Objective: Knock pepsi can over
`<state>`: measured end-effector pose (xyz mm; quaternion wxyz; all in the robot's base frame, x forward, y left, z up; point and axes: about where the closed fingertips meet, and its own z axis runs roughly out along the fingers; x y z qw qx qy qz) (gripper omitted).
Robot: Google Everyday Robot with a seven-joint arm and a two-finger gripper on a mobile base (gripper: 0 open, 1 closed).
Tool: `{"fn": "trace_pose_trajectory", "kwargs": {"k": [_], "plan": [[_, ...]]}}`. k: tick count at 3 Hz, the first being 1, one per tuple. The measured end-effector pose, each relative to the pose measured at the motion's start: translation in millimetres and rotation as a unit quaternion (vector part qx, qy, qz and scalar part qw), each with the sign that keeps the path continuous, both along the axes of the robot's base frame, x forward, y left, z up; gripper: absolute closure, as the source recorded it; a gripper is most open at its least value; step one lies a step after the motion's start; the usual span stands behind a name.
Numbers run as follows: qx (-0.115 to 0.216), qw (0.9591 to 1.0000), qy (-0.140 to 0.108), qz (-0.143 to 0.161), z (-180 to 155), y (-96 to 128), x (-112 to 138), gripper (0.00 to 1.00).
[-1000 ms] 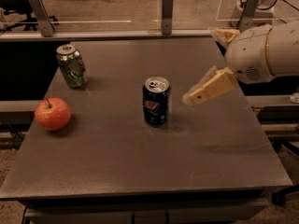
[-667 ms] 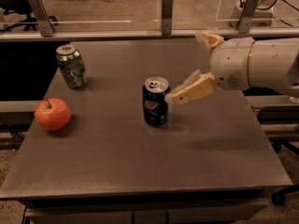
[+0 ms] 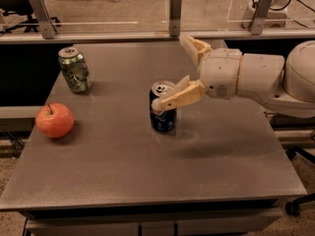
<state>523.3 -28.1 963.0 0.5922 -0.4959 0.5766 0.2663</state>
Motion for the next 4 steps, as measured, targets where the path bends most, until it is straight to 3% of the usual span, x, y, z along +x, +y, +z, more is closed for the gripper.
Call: {"fn": "trace_pose_trajectory", "kwargs": {"k": [1,2,3,4], "plan": [[0.042,0.9979,0.044,0.022,-23.6,-1.4,-9.0,0.00],[0.089,0.9917,0.083,0.041,-48.7,-6.4,-19.9,0.00],[0.121,0.9867,0.096,0.051,-63.6,-6.3,-25.8,0.00],[0.117,0.9867,0.096,0.059,-62.6,-1.1,-25.6,0.00]]}}
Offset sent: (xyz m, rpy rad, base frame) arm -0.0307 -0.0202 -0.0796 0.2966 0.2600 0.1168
